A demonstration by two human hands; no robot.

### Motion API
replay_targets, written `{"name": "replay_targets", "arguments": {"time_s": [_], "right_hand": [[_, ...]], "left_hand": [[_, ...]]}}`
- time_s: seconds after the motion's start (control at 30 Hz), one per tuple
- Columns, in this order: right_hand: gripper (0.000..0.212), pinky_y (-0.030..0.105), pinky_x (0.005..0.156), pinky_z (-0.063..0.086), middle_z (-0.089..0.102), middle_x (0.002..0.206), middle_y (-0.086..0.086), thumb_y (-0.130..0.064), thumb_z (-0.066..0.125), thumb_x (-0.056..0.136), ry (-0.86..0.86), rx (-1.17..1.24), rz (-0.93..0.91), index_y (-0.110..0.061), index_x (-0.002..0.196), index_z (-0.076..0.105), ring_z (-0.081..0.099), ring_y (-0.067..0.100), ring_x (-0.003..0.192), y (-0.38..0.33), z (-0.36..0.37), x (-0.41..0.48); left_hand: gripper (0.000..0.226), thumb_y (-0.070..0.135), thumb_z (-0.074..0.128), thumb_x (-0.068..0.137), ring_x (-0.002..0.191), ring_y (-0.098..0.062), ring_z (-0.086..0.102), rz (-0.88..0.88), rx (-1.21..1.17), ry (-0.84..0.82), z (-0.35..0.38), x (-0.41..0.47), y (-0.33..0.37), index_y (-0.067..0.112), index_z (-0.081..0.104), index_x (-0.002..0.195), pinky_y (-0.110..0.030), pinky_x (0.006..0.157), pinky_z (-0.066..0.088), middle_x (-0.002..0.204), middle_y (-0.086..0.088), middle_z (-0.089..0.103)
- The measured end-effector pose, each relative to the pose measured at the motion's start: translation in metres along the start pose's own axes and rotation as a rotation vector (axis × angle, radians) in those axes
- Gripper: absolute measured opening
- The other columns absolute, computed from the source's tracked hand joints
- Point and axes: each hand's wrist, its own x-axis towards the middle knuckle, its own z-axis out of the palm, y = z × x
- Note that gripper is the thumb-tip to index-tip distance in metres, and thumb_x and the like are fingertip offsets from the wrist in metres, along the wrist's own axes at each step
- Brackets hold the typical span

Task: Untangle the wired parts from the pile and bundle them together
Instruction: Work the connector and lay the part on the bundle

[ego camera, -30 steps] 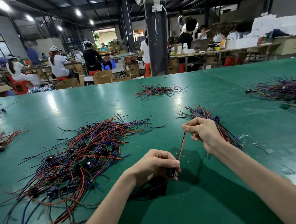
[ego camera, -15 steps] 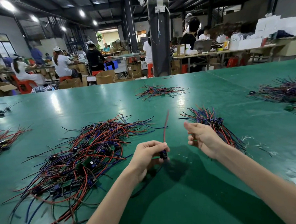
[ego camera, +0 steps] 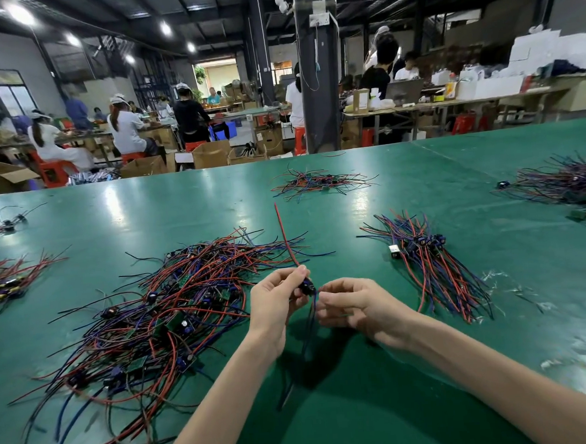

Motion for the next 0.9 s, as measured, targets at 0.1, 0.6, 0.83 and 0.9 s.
{"name": "replay_targets", "arguments": {"time_s": [0.1,0.6,0.83,0.9], "right_hand": [[0.024,0.031,0.064,0.058,0.062,0.071,0.009,-0.013,0.071,0.068,-0.064,-0.049,0.040,-0.002,0.086,0.060,0.061,0.015,0.058,0.0019,0.0050,-0.0040],[0.014,0.030,0.054,0.056,0.063,0.060,0.008,-0.003,0.055,0.092,-0.043,-0.064,0.128,-0.006,0.078,0.059,0.059,0.014,0.049,0.0037,0.0084,-0.0057],[0.020,0.024,0.045,0.049,0.055,0.053,0.002,-0.013,0.054,0.095,-0.041,-0.244,0.044,-0.005,0.079,0.061,0.049,0.012,0.041,0.0065,0.0087,-0.0048],[0.019,0.025,0.045,0.050,0.057,0.056,0.004,-0.013,0.058,0.093,-0.040,-0.235,0.037,-0.005,0.076,0.063,0.052,0.012,0.044,0.0060,0.0076,-0.0057]], "left_hand": [[0.012,0.010,0.072,0.080,0.049,-0.008,0.043,0.024,0.072,0.016,0.0008,0.0001,-0.0029,0.013,0.069,0.069,-0.021,0.055,0.044,0.058,0.002,0.057],[0.014,0.010,0.073,0.080,0.045,-0.004,0.041,0.059,0.188,-0.033,0.0000,-0.0002,-0.0040,0.010,0.068,0.067,-0.019,0.049,0.037,0.057,0.003,0.059],[0.013,0.013,0.072,0.082,0.045,-0.004,0.039,0.023,0.172,-0.008,-0.0029,0.0014,-0.0025,0.009,0.069,0.069,-0.020,0.051,0.039,0.054,0.007,0.059],[0.013,0.015,0.070,0.083,0.048,-0.008,0.038,-0.011,0.143,-0.020,-0.0030,0.0013,-0.0036,0.009,0.071,0.071,-0.020,0.051,0.039,0.054,0.005,0.057]]}}
